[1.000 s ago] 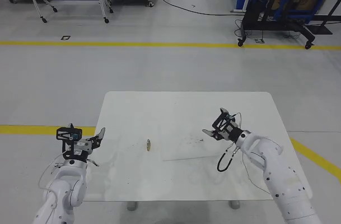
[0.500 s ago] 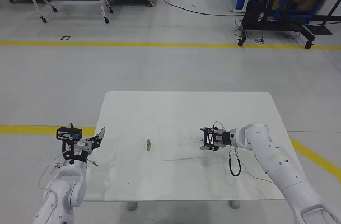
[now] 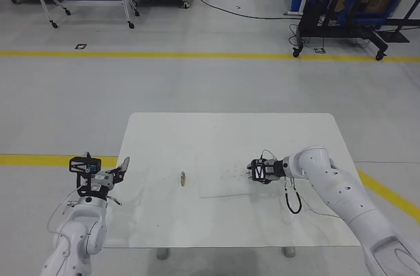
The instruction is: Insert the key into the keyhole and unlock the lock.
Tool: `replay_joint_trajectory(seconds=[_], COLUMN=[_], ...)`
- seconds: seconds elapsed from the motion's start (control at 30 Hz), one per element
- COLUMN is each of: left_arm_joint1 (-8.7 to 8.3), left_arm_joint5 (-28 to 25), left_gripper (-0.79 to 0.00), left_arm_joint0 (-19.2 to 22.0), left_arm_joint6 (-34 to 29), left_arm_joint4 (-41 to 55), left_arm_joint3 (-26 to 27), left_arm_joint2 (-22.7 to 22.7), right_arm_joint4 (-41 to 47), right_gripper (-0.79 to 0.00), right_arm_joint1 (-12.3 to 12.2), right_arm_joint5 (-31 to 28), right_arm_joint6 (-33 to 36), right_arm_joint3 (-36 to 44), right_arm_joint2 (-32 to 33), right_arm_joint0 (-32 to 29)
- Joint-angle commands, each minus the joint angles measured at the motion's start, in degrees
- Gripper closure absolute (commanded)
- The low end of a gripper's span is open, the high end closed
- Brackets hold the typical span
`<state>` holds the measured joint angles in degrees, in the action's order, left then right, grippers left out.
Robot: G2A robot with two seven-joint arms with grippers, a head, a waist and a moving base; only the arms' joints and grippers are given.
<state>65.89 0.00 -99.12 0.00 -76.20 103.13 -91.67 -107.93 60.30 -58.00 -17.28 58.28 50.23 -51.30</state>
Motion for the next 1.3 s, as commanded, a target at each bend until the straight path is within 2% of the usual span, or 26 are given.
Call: replay_joint_trajectory(seconds=[0.0, 0.1, 0.27, 0.3, 0.33, 0.57, 1.03, 1.27], left_arm_joint1=[0.00, 0.00, 0.00, 0.00, 0.00, 0.00, 0.00, 0.00], left_arm_joint5=[0.0, 0.0, 0.0, 0.0, 0.0, 0.0, 0.0, 0.0], left_gripper=[-0.785, -0.785, -0.785, -0.785, -0.785, -0.785, -0.785, -0.785], left_arm_joint0=[0.0, 0.0, 0.0, 0.0, 0.0, 0.0, 0.0, 0.0], left_arm_joint6=[0.0, 0.0, 0.0, 0.0, 0.0, 0.0, 0.0, 0.0], left_arm_joint4=[0.0, 0.0, 0.0, 0.0, 0.0, 0.0, 0.0, 0.0], left_arm_joint3=[0.0, 0.0, 0.0, 0.0, 0.0, 0.0, 0.0, 0.0], left_arm_joint2=[0.0, 0.0, 0.0, 0.0, 0.0, 0.0, 0.0, 0.0], right_arm_joint4=[0.8, 1.4, 2.1, 2.0, 2.1, 1.7, 3.9, 3.9], right_gripper=[-0.314, -0.305, -0.243, -0.080, 0.000, 0.000, 0.000, 0.000], right_arm_joint1=[0.0, 0.0, 0.2, 0.3, 0.3, -0.3, -3.6, -3.6], right_arm_joint5=[0.0, 0.0, 0.0, 0.0, 0.0, 0.0, 0.9, 0.9], right_arm_joint6=[0.4, 0.9, 2.4, 2.9, 3.0, 1.3, -4.9, -4.9], right_arm_joint3=[-0.3, -0.4, -0.6, -0.7, -0.7, -0.7, 2.6, 2.6], right_arm_joint2=[-0.5, -1.4, -2.9, -3.4, -3.7, -4.5, 2.0, 2.0], right_arm_joint0=[0.6, 1.2, 1.8, 2.0, 2.2, 3.0, -0.9, -0.9])
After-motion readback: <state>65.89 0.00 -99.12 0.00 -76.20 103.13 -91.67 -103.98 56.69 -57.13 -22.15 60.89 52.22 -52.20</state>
